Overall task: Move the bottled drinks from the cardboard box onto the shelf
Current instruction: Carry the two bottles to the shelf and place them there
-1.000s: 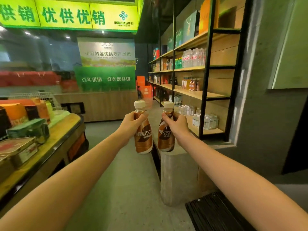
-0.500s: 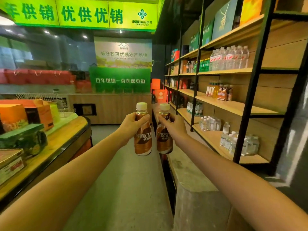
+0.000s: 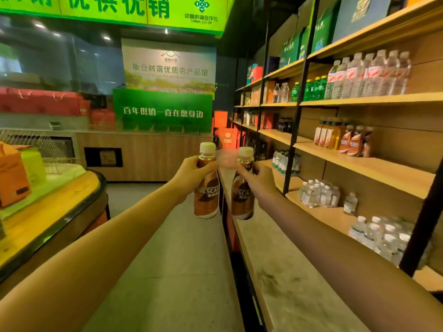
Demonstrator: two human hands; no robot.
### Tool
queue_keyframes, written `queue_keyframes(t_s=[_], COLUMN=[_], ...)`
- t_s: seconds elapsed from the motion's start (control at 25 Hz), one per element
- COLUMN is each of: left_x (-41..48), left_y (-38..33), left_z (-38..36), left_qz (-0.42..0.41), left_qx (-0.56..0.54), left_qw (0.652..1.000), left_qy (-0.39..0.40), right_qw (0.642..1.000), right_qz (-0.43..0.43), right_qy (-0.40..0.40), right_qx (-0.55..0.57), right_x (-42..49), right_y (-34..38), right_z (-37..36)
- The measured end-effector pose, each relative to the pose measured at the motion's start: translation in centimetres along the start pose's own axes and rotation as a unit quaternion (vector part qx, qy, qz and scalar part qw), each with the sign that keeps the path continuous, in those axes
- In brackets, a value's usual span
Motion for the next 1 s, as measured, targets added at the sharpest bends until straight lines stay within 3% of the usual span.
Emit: queue_keyframes(t_s=[0.4,1.0], left_x=[26.9,53.1], left_y=[6.9,11.2], left_z=[-9.4,-40.7], left_qz=[-0.015,-0.054], left_qx=[-0.002,-0.062], left_qw=[0.995,0.957], left_qy=[0.103,0.279], right_qw=[0.995,0.964], right_qz=[-0.037,-0.031], right_qy=[-0.091,-0.259], right_qx=[-0.01,-0.058], right_x=[21.2,55.4], right_y=[-5.9,-19.1], right_z=[-9.3,-3.4])
Point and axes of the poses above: each hand's wrist, its own x-axis towards the middle knuckle, its own z-axis out of the back of the hand, y = z × x, the point moved 5 cm from there along x, towards the middle knuckle, and after that the axes turned 15 degrees about -y, right-handed, at the moved point
